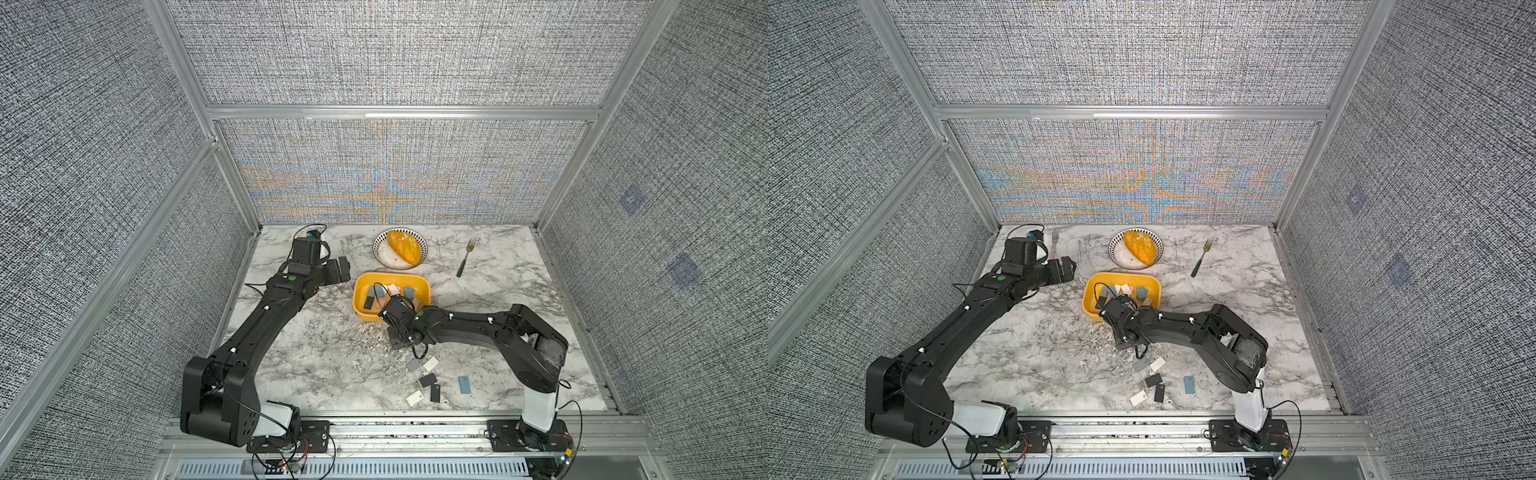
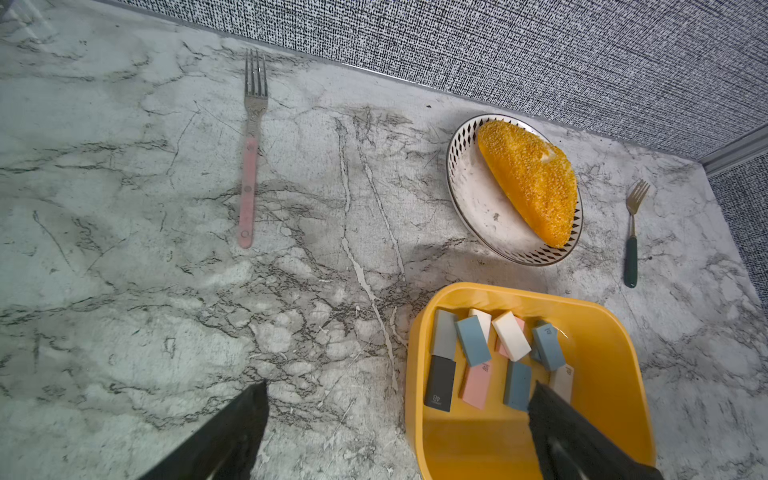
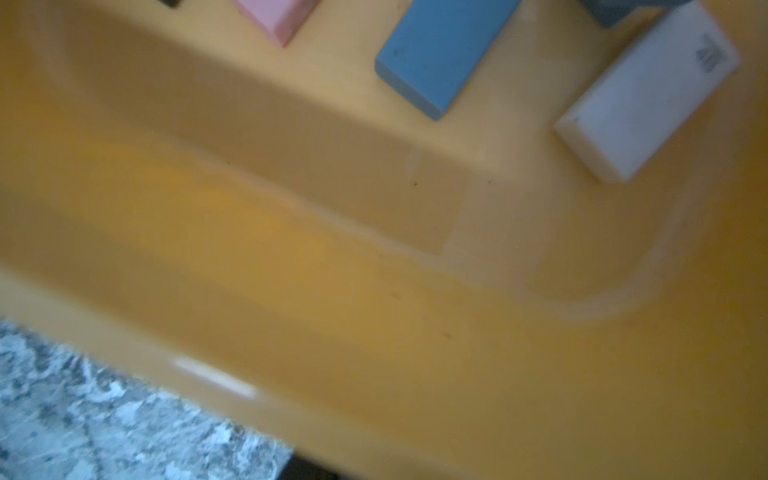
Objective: Put the eraser in the storage box
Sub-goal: Pick up the eraser from the center of the board.
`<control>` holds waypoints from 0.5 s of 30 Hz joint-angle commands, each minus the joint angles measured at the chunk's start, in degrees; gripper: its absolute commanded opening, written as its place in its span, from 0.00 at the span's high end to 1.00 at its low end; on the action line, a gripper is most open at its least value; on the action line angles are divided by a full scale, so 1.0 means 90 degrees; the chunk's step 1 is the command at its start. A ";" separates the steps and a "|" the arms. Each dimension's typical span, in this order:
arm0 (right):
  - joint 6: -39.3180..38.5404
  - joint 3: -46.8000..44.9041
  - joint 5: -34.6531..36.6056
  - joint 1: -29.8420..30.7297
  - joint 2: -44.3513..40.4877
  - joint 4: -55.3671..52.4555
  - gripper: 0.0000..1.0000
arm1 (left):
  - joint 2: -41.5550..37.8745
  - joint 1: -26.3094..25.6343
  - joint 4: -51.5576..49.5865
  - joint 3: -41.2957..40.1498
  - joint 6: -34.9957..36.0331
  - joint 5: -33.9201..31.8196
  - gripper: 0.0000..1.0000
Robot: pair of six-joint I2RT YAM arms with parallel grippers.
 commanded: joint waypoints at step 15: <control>-0.0497 0.1250 0.0359 -0.0159 -0.0635 -0.0951 0.80 | 0.0003 0.0007 0.0217 0.0023 -0.0001 -0.0047 0.00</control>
